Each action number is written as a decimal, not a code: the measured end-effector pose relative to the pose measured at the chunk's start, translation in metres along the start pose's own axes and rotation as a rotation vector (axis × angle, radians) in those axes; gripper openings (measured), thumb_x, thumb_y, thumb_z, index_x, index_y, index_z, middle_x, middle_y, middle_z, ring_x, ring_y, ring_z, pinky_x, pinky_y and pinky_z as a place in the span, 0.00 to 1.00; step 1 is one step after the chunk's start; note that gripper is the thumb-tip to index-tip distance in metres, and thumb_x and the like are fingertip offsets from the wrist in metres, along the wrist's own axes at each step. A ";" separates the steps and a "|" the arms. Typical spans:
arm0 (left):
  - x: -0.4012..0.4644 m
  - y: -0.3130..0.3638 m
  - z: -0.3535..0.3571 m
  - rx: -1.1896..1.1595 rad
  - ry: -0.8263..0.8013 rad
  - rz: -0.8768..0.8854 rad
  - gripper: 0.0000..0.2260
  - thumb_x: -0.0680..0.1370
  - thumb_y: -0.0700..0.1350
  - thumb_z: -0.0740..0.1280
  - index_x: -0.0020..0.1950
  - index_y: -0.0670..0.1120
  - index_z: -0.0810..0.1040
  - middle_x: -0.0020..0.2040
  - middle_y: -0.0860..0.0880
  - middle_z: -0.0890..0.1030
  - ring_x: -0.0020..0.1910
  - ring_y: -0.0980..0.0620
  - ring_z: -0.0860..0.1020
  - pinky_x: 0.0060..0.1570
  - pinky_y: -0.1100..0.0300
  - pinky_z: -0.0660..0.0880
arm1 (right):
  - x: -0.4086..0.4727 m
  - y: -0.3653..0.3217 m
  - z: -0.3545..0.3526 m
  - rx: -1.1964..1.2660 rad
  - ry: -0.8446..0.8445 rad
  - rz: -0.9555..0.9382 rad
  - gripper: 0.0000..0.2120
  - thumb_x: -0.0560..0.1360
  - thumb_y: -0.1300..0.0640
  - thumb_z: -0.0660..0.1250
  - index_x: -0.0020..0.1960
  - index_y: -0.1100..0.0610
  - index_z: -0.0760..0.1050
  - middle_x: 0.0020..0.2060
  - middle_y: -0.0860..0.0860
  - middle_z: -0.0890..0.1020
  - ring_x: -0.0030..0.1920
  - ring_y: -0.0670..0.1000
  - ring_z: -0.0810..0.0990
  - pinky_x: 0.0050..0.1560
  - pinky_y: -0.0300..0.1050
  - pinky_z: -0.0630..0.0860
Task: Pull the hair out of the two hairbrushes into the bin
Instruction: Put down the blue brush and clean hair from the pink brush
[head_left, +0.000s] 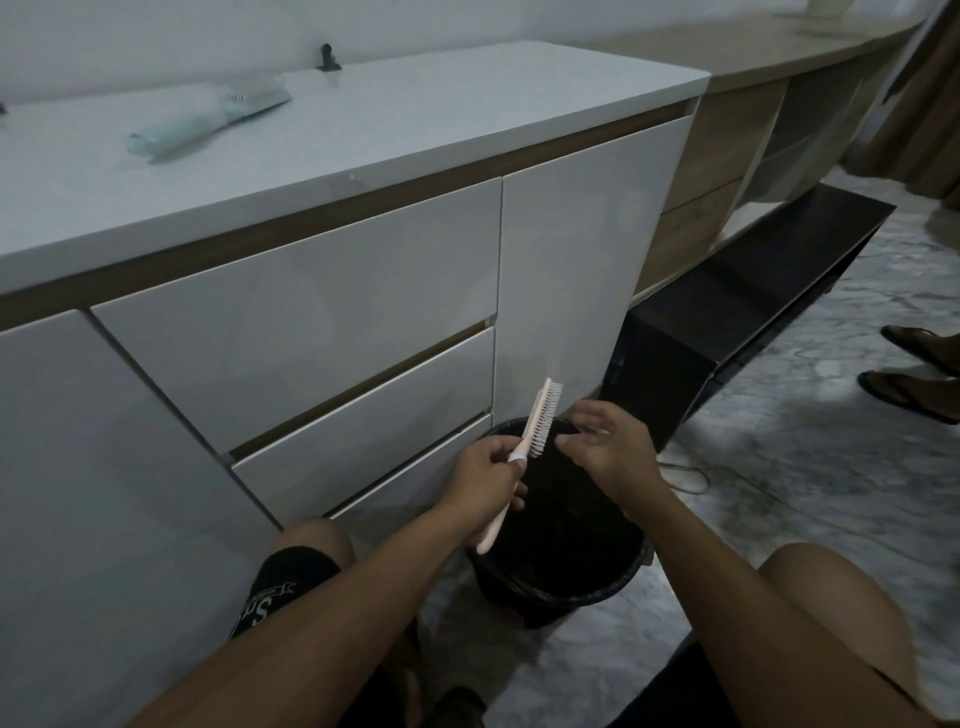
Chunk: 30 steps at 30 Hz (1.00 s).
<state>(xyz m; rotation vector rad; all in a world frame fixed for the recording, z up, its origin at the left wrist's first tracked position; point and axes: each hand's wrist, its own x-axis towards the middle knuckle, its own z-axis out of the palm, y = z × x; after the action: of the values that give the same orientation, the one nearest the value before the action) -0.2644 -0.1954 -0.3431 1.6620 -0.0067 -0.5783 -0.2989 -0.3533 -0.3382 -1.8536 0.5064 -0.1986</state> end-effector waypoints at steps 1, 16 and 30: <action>-0.001 0.003 0.000 -0.033 -0.014 -0.036 0.13 0.78 0.34 0.60 0.60 0.40 0.77 0.41 0.45 0.78 0.32 0.51 0.74 0.27 0.61 0.73 | 0.000 0.004 0.003 -0.102 -0.025 -0.069 0.35 0.67 0.56 0.78 0.71 0.55 0.68 0.62 0.47 0.75 0.54 0.48 0.80 0.49 0.41 0.79; -0.006 0.009 -0.016 -0.129 -0.196 -0.218 0.11 0.76 0.32 0.57 0.52 0.41 0.76 0.42 0.40 0.78 0.26 0.49 0.73 0.21 0.63 0.68 | 0.005 0.008 0.003 -0.341 0.167 -0.266 0.07 0.72 0.62 0.73 0.49 0.58 0.85 0.48 0.53 0.86 0.43 0.46 0.83 0.52 0.49 0.81; -0.004 0.006 -0.015 -0.094 -0.284 -0.233 0.12 0.76 0.32 0.58 0.56 0.39 0.77 0.41 0.41 0.79 0.25 0.50 0.74 0.21 0.63 0.69 | 0.012 0.009 0.004 -0.282 0.172 -0.112 0.13 0.75 0.54 0.70 0.57 0.56 0.82 0.53 0.52 0.84 0.53 0.50 0.81 0.58 0.53 0.77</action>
<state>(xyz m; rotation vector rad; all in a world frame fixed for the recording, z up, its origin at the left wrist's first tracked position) -0.2605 -0.1811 -0.3352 1.4878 0.0079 -0.9739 -0.2886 -0.3579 -0.3496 -2.1537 0.5717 -0.3802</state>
